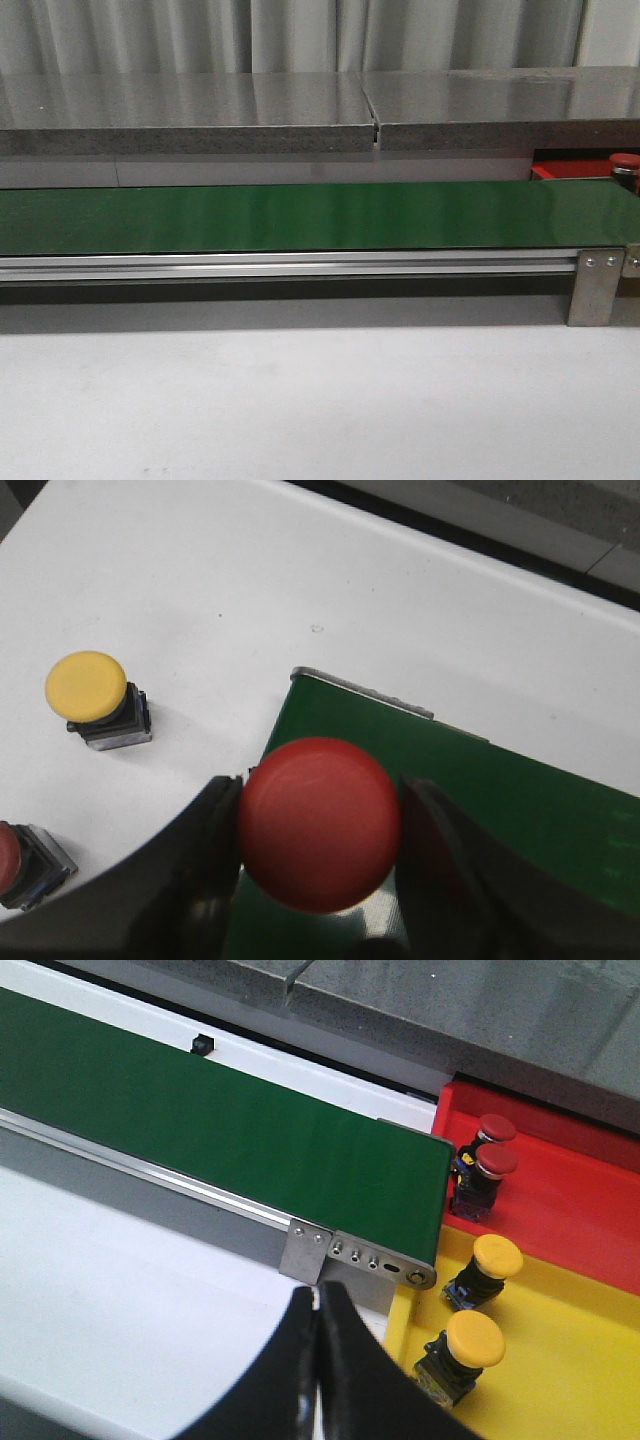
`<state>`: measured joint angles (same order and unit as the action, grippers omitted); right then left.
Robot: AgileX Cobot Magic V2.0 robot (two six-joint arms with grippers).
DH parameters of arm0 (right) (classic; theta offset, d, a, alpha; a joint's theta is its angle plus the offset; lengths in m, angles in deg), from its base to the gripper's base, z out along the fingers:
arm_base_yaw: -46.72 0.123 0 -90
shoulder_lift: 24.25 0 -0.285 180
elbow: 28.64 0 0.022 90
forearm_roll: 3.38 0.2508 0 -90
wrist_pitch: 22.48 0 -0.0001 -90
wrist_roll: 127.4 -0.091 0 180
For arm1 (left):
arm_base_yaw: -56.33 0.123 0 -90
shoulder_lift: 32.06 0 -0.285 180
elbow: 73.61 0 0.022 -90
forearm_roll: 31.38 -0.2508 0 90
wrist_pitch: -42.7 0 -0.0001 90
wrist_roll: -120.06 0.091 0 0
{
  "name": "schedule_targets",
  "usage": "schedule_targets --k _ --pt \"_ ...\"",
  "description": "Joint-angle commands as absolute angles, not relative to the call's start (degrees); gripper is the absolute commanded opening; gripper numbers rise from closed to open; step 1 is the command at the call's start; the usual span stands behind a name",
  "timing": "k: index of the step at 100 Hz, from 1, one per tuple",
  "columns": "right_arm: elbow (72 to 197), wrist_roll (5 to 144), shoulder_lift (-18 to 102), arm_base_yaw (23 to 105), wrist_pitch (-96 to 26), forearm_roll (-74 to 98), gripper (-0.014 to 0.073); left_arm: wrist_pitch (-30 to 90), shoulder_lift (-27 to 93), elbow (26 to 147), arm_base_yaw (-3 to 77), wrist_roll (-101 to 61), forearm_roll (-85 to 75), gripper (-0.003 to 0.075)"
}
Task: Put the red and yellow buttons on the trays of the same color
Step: 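Carry the red button onto the green belt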
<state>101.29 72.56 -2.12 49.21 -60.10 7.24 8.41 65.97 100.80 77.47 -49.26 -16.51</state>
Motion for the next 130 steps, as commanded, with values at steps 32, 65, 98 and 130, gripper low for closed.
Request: schedule_targets --k 32,65,98,130 --pt "102.7 73.1 -1.6 49.3 -56.0 7.2 -0.0068 20.8 65.2 94.9 74.3 -48.8 -15.5 0.0177" --pt "102.7 73.1 -1.6 49.3 -56.0 7.2 -0.0068 20.1 67.4 94.9 74.3 -48.8 -15.5 0.0440" --pt "102.7 73.1 -1.6 49.3 -56.0 7.2 -0.0068 18.5 64.0 95.0 74.2 -48.8 -15.4 0.0587" --pt "102.7 73.1 -1.6 49.3 -56.0 7.2 -0.0068 12.4 54.9 95.0 74.4 -48.8 -15.4 0.0587"
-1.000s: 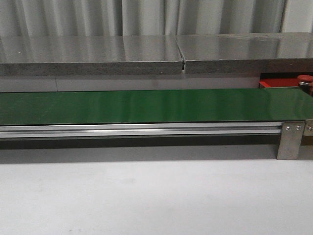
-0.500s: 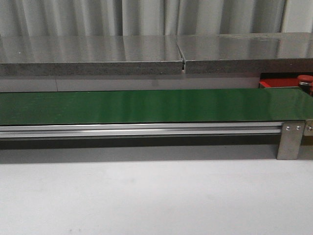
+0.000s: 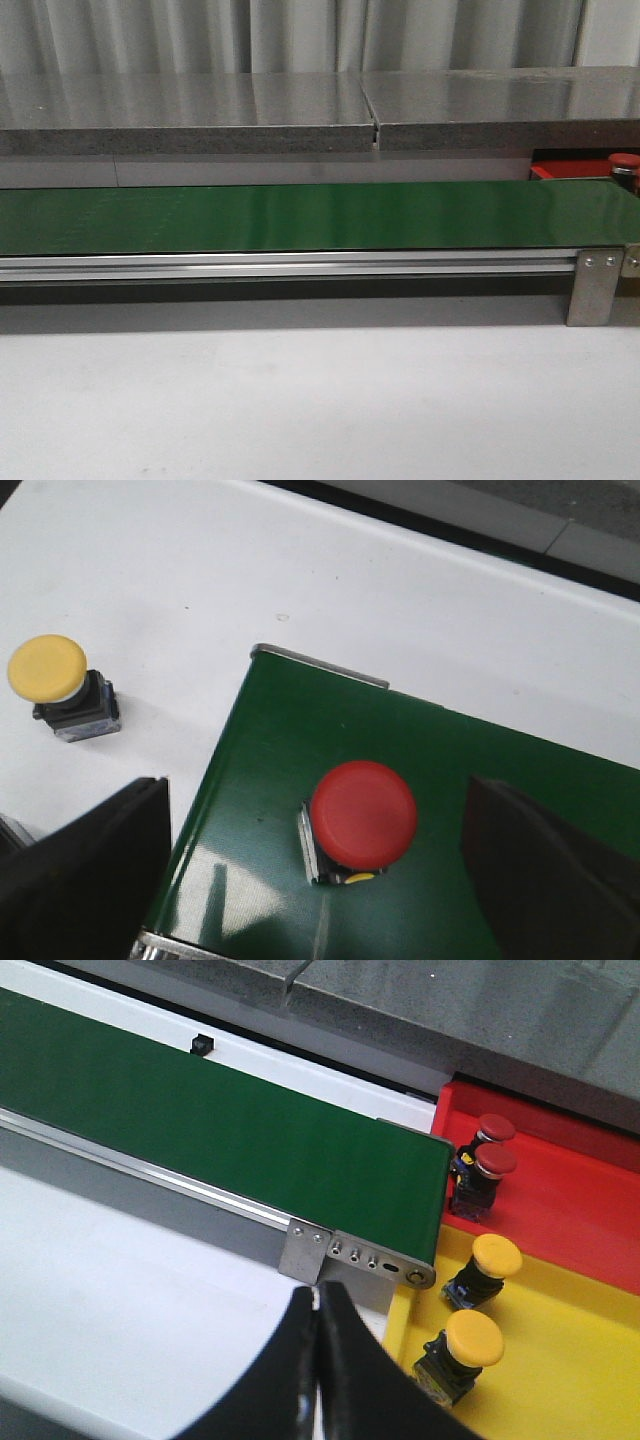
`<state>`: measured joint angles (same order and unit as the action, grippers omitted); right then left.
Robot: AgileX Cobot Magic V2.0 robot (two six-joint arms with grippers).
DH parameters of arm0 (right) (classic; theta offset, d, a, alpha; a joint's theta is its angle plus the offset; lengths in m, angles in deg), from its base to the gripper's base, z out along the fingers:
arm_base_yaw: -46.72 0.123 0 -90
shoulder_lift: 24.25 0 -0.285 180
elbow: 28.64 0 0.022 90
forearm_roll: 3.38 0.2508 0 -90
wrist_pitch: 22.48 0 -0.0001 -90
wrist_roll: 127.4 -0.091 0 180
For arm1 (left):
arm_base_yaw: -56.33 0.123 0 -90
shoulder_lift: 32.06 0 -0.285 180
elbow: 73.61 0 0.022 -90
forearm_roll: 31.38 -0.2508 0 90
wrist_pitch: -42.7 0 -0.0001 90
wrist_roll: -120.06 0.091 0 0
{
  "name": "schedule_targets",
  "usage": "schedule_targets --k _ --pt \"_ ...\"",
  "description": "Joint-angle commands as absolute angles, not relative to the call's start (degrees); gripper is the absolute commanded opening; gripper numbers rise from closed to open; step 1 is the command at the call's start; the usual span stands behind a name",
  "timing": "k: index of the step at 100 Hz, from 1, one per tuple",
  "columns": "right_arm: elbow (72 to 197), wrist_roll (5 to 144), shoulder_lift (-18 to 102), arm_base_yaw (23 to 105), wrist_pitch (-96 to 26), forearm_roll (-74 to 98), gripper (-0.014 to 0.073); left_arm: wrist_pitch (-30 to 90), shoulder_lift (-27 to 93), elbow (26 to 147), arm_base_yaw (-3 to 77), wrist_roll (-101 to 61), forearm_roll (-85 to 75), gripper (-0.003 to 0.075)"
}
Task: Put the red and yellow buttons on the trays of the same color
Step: 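Carry the red button onto the green belt, then lower the left gripper onto a yellow push-button and grasp it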
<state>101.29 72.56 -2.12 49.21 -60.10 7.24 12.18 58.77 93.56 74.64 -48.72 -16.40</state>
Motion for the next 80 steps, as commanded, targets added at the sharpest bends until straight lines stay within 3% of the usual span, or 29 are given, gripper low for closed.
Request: schedule_targets --k 1,80 --pt "102.7 73.1 -1.6 49.3 -56.0 7.2 -0.0068 12.2 54.6 95.0 74.4 -48.8 -15.4 0.0587" --pt "102.7 73.1 -1.6 49.3 -56.0 7.2 -0.0068 -6.6 56.5 94.9 94.4 -59.5 -21.6 0.0587"
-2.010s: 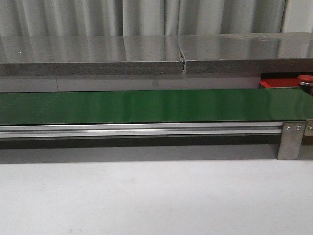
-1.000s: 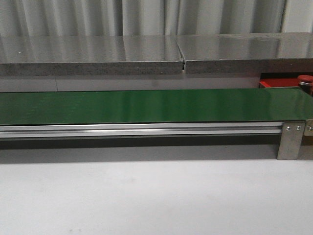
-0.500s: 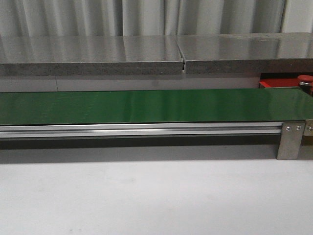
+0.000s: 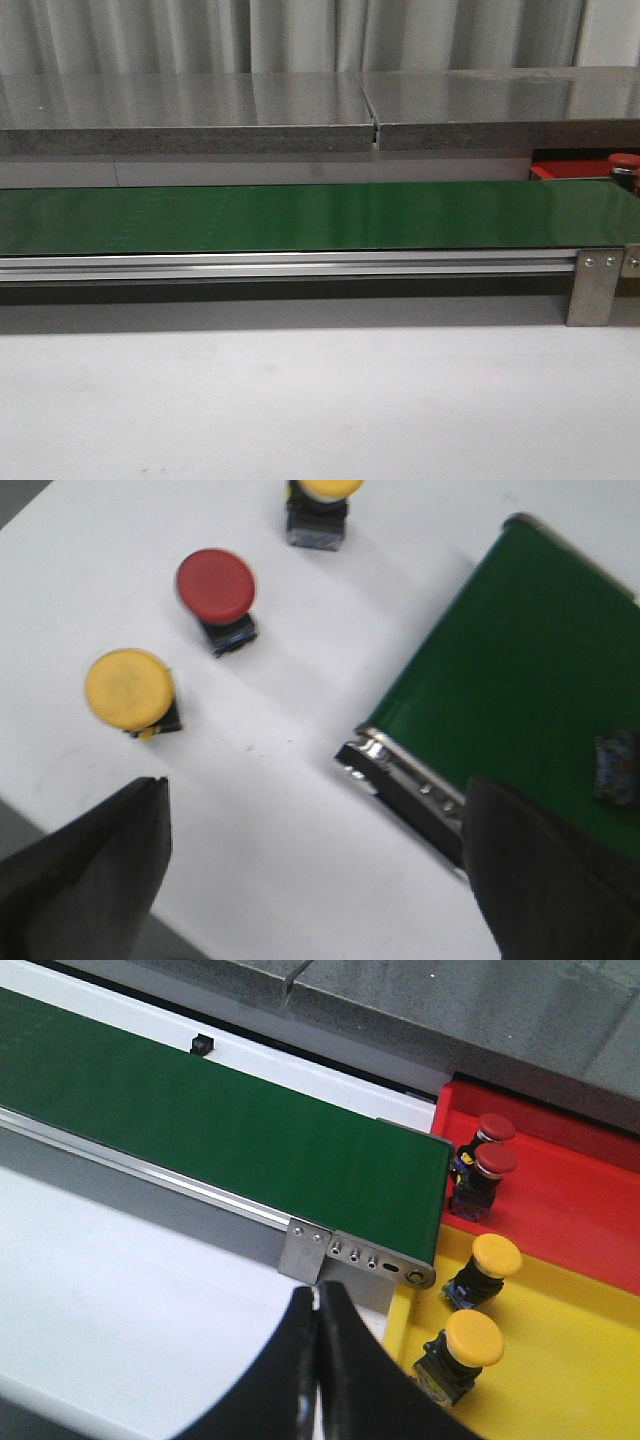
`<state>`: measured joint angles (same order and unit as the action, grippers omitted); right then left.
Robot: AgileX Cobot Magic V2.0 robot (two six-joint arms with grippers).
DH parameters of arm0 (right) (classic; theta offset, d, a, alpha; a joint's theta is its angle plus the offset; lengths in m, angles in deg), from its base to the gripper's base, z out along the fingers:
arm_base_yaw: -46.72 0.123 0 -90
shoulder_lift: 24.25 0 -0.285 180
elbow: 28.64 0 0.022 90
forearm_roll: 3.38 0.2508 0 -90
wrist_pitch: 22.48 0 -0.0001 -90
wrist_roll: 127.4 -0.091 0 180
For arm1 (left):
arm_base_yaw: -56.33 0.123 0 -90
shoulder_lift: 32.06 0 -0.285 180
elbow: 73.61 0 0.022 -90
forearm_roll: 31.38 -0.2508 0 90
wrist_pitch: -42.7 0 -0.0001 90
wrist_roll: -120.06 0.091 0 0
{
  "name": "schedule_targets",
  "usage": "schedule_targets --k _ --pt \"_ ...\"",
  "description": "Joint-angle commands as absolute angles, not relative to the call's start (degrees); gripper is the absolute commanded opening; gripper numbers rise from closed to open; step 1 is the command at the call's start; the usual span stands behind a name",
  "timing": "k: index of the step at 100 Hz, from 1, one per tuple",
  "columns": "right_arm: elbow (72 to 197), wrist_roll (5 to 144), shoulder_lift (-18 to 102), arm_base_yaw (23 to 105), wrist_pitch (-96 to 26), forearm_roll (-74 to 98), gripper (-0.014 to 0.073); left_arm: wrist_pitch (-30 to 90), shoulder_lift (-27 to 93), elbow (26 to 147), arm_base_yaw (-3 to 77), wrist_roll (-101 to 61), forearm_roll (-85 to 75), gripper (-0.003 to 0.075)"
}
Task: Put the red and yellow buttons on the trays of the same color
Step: 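Lower the left gripper onto a yellow push-button and grasp it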
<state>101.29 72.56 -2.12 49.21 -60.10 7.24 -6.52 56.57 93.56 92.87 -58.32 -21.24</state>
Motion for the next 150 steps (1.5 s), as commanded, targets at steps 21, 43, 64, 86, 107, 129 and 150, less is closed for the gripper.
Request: schedule_targets --k 21,43,64,86,107,129,150 --pt "102.7 73.1 -1.6 49.3 -56.0 7.2 -0.0068 -7.3 61.5 94.9 97.8 -62.0 -24.1 0.0587" --pt "102.7 73.1 -1.6 49.3 -56.0 7.2 -0.0068 -3.9 67.5 94.9 97.8 -62.8 -28.9 0.0587" --pt "102.7 73.1 -1.6 49.3 -56.0 7.2 -0.0068 2.2 73.5 94.9 97.8 -65.2 -28.7 0.0587" --pt "102.7 73.1 -1.6 49.3 -56.0 7.2 -0.0068 8.3 76.2 95.0 97.8 -65.2 -28.9 0.0587" --pt "102.7 73.1 -1.6 49.3 -56.0 7.2 -0.0068 10.7 78.2 95.9 97.8 -65.2 -28.9 0.0578" --pt "102.7 73.1 -1.6 49.3 -56.0 7.2 -0.0068 12.2 78.5 96.1 97.8 -65.2 -29.2 0.0353" --pt "102.7 73.1 -1.6 49.3 -56.0 7.2 -0.0068 12.4 77.8 96.1 97.8 -65.2 -30.1 0.0142"
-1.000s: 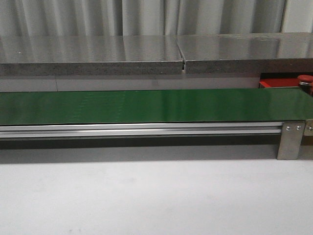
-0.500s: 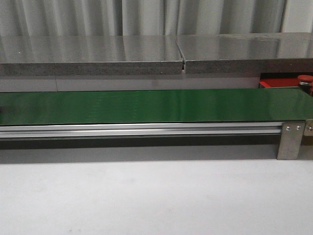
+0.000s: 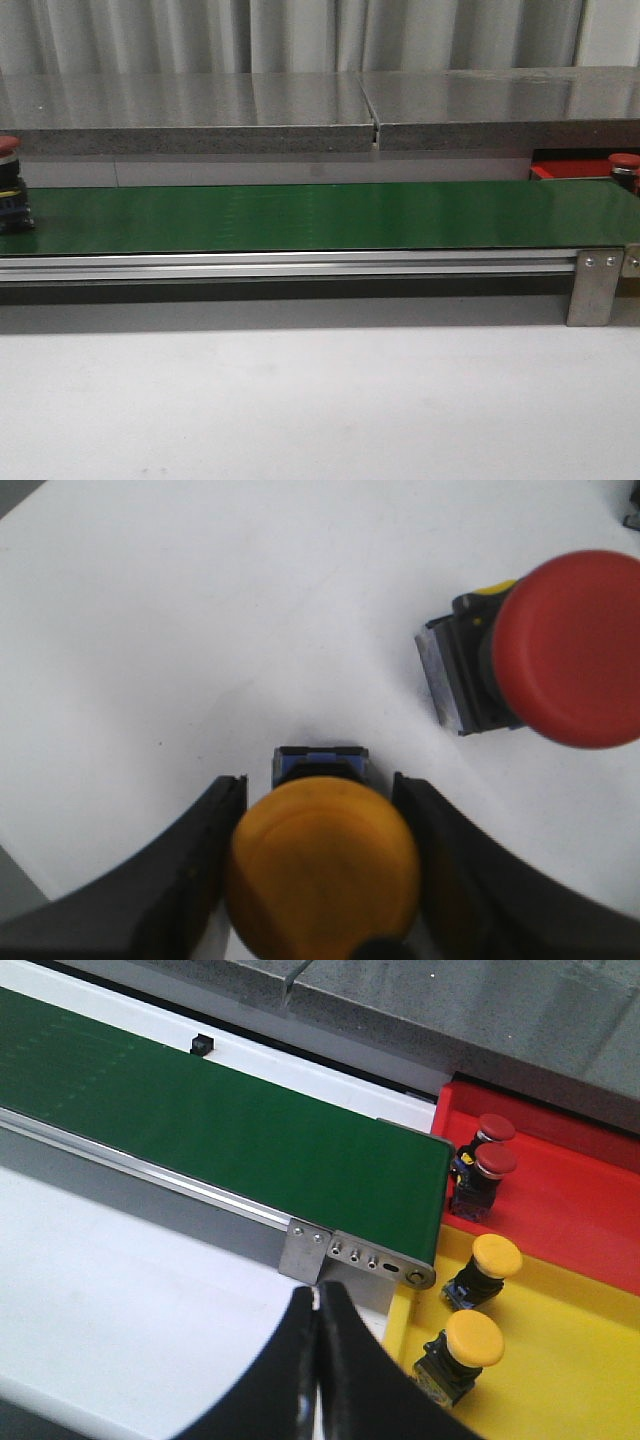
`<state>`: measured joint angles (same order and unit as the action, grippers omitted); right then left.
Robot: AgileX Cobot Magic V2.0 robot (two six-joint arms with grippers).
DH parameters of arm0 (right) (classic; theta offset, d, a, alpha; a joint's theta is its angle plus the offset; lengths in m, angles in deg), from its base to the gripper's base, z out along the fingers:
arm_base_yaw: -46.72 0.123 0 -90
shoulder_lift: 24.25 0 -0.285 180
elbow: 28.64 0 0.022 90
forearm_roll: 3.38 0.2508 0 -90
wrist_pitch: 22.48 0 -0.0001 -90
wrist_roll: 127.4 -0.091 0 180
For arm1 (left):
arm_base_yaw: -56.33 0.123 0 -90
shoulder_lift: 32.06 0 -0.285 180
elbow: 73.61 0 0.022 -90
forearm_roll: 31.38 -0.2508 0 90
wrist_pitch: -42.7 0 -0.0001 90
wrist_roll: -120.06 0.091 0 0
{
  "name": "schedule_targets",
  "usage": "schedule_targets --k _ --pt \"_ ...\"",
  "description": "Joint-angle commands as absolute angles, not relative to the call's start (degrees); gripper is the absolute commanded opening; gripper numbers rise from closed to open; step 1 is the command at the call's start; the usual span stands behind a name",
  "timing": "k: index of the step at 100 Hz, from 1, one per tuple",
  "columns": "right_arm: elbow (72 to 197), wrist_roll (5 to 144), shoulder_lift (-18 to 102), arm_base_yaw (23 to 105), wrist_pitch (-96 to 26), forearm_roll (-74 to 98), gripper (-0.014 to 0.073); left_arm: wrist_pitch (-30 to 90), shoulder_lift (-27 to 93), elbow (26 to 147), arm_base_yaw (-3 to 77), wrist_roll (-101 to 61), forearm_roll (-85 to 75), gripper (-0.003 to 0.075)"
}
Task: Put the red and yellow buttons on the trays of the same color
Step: 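Lower the left gripper onto a yellow push-button and grasp it, then set the yellow button on the belt and open the left gripper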
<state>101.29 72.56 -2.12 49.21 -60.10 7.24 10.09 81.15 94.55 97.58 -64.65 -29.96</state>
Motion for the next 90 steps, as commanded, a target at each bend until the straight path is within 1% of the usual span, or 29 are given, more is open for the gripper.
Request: schedule_targets --k 1,15,35,47,68,90 --pt "102.7 73.1 -1.6 49.3 -56.0 7.2 -0.0068 12.4 77.7 96.1 97.8 -65.2 -30.2 0.0140" --pt "102.7 73.1 -1.6 49.3 -56.0 7.2 -0.0068 12.4 74.2 95.7 97.8 -65.2 -30.5 0.0134" --pt "102.7 73.1 -1.6 49.3 -56.0 7.2 -0.0068 14.5 65.6 90.2 95.5 -65.2 -30.3 0.0134" --pt "102.7 73.1 -1.6 49.3 -56.0 7.2 -0.0068 15.4 61.0 87.7 92.0 -65.2 -30.0 0.0134" --pt "102.7 73.1 -1.6 49.3 -56.0 7.2 -0.0068 14.8 55.0 87.9 84.7 -65.2 -30.0 0.0135" --pt "102.7 73.1 -1.6 49.3 -56.0 7.2 -0.0068 15.4 54.8 87.9 76.7 -65.2 -30.1 0.0135"
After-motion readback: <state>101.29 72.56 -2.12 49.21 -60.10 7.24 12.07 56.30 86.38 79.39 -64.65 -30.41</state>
